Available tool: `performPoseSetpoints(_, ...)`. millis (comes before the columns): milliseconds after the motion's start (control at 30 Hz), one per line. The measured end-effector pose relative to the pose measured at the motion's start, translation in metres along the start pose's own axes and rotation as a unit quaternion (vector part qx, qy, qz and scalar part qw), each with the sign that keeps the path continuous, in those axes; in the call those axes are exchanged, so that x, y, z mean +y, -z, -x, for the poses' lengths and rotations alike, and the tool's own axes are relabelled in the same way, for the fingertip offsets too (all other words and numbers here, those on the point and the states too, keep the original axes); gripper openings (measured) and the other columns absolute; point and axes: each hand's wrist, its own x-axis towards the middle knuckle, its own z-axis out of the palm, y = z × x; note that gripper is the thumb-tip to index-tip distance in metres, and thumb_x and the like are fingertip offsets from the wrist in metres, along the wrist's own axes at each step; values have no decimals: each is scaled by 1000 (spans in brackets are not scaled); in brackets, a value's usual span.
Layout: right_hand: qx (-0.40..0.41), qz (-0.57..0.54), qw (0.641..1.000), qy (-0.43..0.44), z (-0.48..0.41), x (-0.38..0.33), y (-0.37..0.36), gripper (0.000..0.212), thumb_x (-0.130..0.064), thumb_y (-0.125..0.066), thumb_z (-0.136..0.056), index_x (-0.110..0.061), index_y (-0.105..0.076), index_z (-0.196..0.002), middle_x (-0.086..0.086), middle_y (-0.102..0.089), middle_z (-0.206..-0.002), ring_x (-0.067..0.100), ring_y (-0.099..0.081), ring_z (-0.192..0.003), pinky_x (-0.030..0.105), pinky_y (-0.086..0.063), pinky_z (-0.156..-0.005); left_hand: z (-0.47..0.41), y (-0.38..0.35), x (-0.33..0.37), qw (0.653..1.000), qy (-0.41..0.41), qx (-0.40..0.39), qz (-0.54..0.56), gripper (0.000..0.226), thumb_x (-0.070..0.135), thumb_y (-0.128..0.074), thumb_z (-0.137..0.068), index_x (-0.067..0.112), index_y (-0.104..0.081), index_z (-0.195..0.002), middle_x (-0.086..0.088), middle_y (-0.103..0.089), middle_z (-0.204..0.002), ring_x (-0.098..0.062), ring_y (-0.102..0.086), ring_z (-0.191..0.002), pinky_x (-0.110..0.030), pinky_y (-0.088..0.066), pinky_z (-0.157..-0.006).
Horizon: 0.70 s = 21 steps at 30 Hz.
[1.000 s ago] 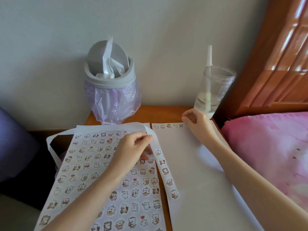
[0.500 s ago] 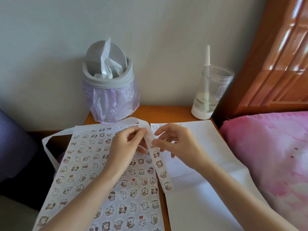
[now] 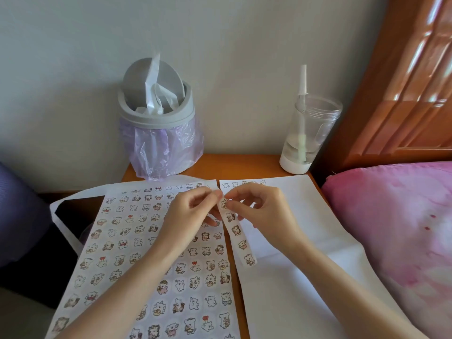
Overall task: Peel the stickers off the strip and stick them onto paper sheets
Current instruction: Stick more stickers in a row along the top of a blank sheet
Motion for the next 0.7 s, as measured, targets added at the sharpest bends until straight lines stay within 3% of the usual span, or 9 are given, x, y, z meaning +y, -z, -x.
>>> performPoseSetpoints(233,10,46,999,10,0,3,-1,9,-23,-68,-85,-31,-66,-81,-16,-67,-82,2,-58,-74,10,-42,-59,0,0,-4,999,-14,2,-32,18,28,-59,-88,18,-72,-81,-2,-72,-72,-11,-68,-62,-18,-54,-58)
performPoseSetpoints(400,9,104,994,26,2,6,0,5,-27,-67,-85,-30,-65,-83,-18,-58,-88,3,-51,-81,12,-42,-65,-2,-2,-6,999,7,-4,-46,19,27,-59,-88,14,-72,-83,-4,-72,-72,-11,-68,-60,-17,-53,-53)
performPoseSetpoints(567,-18,6,1000,14,0,0,12,12,-20,-66,-85,-30,-64,-78,-17,-64,-80,0,-54,-70,11,-40,-57,-4,0,-9,998,29,7,-59,19,28,-57,-90,17,-71,-83,-3,-73,-72,-18,-69,-62,-24,-57,-56)
performPoseSetpoints(700,28,-41,998,-47,-20,12,45,9,-12,-69,-83,-19,-67,-77,-11,-65,-68,6,-53,-58,12,-35,-49,-2,0,-11,996,26,-2,-82,17,27,-57,-90,19,-72,-86,-1,-74,-75,-18,-69,-63,-26,-58,-61)
